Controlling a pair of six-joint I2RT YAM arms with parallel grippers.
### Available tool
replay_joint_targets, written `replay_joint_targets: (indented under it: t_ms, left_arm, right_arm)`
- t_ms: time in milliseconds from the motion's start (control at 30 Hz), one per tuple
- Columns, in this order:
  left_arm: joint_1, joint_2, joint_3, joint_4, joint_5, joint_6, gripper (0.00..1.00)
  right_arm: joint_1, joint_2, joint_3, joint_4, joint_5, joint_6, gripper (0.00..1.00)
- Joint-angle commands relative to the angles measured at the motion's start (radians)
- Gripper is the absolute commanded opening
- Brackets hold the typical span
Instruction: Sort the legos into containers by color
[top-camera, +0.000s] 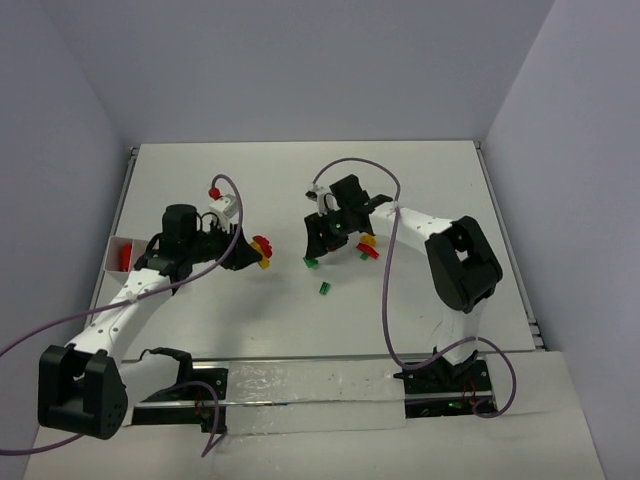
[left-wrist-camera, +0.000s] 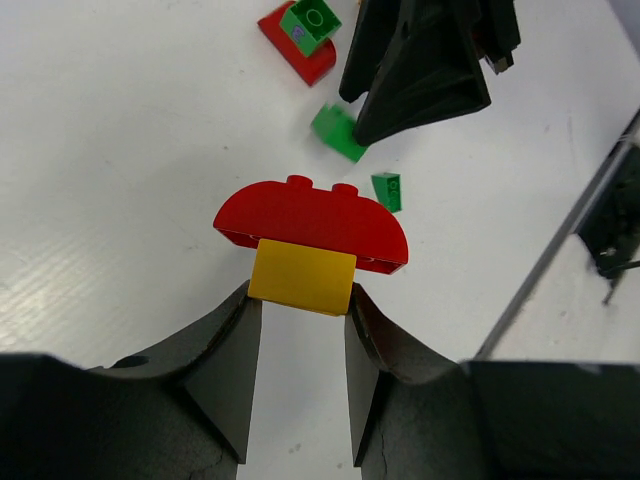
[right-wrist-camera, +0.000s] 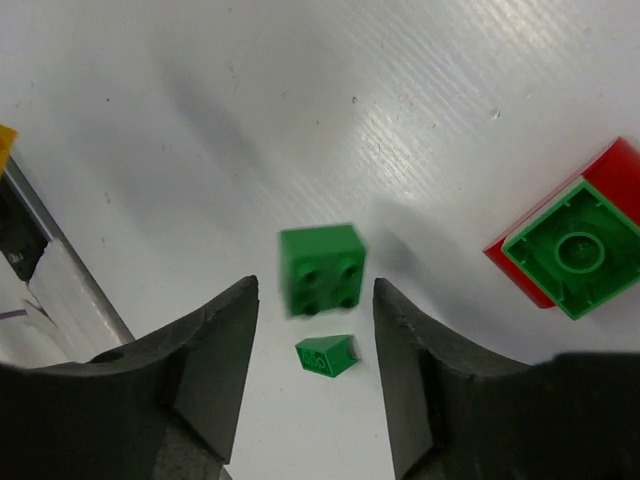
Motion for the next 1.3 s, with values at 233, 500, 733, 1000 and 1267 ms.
replay_joint_targets:
  t_ms: [233,500,733,1000,1267]
  left_arm:
    - [-0.055,-0.211,-0.044,-0.034,-0.133,0.386,0.0]
    - [-0.113,-0.429,-0.178,0.087,-0.151,0.576,0.0]
    - [-0.178,-0.422,-0.158,0.095,-0.164,0.541,0.0]
    - [-0.211,-0.391,-0.136,0.084,-0.159,0.513,0.0]
    - [-0.237,-0.382,-0.133,0.099,-0.186,0.503,0.0]
  right_arm:
    - [-0.01,0.018,0.068,-0.018,-0.261,0.092,0.65]
    - [-0.003,-0.042,0.009,0.412,-0.708,0.478,0.78]
    - [0.057,-0.013,-0.025,0.698,-0.769,0.707,0.82]
    - [0.087,0.007,0.008,0.75,-0.765,0.739,0.83]
    - [0.106,0.051,0.038,0.724,-0.775,0.738,0.72]
